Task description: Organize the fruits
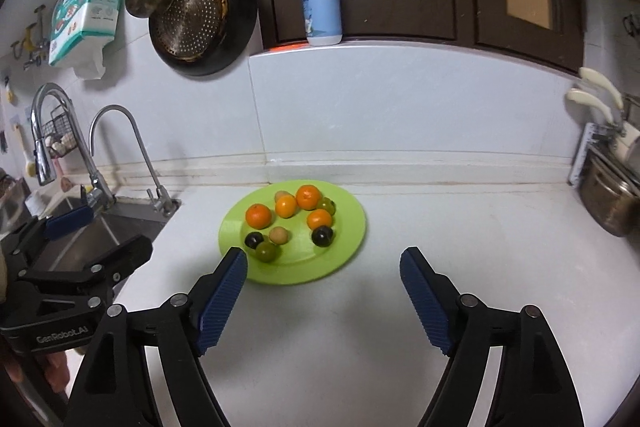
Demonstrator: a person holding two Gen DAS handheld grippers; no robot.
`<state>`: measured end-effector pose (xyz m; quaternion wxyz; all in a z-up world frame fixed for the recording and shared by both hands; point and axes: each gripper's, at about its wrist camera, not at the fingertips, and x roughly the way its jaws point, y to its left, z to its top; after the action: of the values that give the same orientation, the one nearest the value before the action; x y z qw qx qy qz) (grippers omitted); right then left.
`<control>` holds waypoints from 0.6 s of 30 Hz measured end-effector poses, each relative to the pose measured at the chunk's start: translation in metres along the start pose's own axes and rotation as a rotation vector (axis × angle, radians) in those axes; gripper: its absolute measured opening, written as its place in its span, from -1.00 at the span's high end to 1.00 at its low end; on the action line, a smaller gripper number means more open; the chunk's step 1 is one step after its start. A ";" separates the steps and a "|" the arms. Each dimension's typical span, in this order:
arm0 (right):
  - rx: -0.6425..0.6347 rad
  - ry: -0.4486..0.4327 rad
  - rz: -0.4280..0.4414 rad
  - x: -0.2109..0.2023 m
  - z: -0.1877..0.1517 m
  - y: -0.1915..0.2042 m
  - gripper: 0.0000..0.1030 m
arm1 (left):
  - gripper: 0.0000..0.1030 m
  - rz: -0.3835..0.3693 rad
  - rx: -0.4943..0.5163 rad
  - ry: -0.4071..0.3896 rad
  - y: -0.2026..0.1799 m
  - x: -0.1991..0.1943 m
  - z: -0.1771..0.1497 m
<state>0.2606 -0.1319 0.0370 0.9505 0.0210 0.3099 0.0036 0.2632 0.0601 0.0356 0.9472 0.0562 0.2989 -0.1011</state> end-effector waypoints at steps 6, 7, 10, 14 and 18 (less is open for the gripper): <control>0.011 -0.013 -0.007 -0.025 -0.010 0.001 -0.55 | -0.97 -0.018 0.007 -0.016 -0.004 -0.023 -0.006; 0.011 -0.013 -0.009 -0.027 -0.010 0.001 -0.55 | -0.98 -0.018 0.006 -0.021 -0.004 -0.027 -0.006; 0.005 -0.017 -0.011 -0.036 -0.014 0.002 -0.55 | -1.00 -0.007 0.015 -0.042 -0.004 -0.039 -0.007; -0.005 -0.033 -0.018 -0.050 -0.017 0.005 -0.55 | -1.00 0.005 0.024 -0.066 -0.004 -0.053 -0.010; -0.002 -0.048 -0.015 -0.062 -0.019 0.007 -0.55 | -1.00 0.000 0.018 -0.069 -0.003 -0.062 -0.012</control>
<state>0.1988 -0.1252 0.0583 0.9577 0.0179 0.2872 -0.0036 0.2056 0.0691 0.0613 0.9564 0.0611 0.2654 -0.1055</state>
